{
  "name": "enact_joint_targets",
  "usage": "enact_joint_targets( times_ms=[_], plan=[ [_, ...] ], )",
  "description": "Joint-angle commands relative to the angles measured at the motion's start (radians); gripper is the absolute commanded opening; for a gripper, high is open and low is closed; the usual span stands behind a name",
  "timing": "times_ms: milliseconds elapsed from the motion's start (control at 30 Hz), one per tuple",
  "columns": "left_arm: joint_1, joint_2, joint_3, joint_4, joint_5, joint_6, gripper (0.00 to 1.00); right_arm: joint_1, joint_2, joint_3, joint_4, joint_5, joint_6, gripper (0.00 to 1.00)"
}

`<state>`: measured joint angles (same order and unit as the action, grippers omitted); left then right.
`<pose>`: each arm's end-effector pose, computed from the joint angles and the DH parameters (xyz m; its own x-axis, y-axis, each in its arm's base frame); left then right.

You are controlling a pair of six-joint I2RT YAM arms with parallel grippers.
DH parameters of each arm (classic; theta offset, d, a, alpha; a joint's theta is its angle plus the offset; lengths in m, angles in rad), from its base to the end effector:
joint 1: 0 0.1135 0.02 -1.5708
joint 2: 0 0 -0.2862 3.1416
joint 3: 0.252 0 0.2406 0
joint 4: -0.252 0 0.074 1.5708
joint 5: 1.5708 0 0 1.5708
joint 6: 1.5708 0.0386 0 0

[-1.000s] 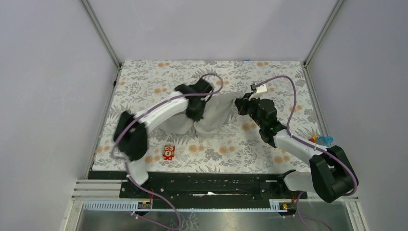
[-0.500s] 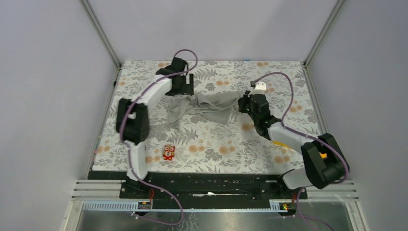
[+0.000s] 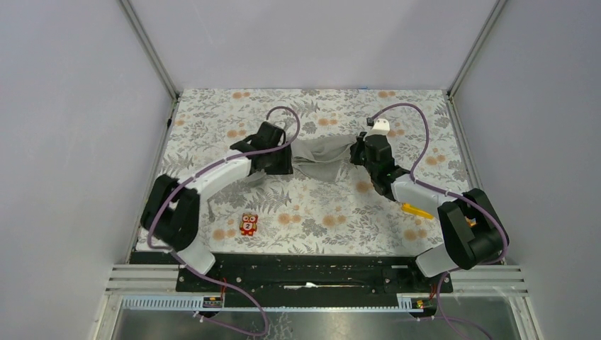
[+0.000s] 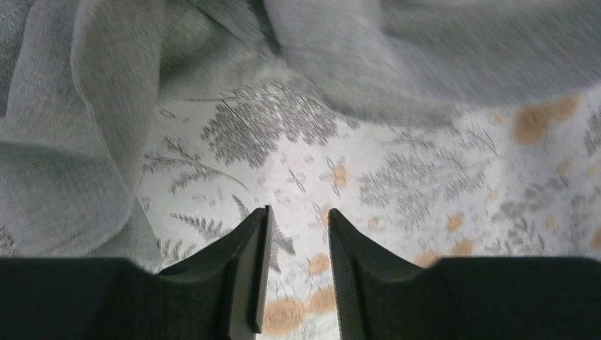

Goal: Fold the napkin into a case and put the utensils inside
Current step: Pick up the crumpled napkin from the center of the board.

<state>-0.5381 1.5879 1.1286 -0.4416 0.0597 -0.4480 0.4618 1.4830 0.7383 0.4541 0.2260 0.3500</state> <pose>0.2824 -0.1712 0.2619 -0.8421 -0.0010 -0.5394 0.1982 0.9295 -0.3111 0.2848 0.1321 0.2528 -0.3239 0.2121 -0.9220 -0.1394 0.9532 0.2682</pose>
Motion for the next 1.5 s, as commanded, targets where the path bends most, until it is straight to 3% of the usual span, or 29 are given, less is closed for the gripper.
enact_joint_targets(
  times_ms=[0,100,200,433,567,833,967,1467],
  plan=[
    [0.055,0.104,0.052,0.119,0.007,-0.236,0.47,-0.008,-0.032,0.006,0.046,0.040,-0.003,0.00],
    [0.061,0.118,0.004,0.220,-0.047,-0.427,0.50,-0.007,-0.042,-0.004,0.055,0.048,-0.007,0.00],
    [0.063,0.125,-0.026,0.288,-0.115,-0.578,0.42,-0.007,-0.048,-0.014,0.070,0.041,-0.010,0.00],
    [0.088,0.198,-0.019,0.278,-0.114,-0.881,0.42,-0.008,-0.058,-0.028,0.089,0.044,-0.017,0.00],
    [0.095,0.224,-0.021,0.277,-0.101,-0.988,0.36,-0.008,-0.061,-0.030,0.095,0.040,-0.015,0.00],
    [0.095,0.203,-0.034,0.311,-0.137,-1.022,0.20,-0.008,-0.073,-0.042,0.107,0.043,-0.020,0.00],
    [0.104,0.193,-0.054,0.331,-0.132,-1.027,0.29,-0.008,-0.079,-0.046,0.111,0.039,-0.019,0.00],
    [0.101,0.264,-0.026,0.389,-0.064,-1.075,0.31,-0.008,-0.086,-0.055,0.121,0.040,-0.020,0.00]
  ],
)
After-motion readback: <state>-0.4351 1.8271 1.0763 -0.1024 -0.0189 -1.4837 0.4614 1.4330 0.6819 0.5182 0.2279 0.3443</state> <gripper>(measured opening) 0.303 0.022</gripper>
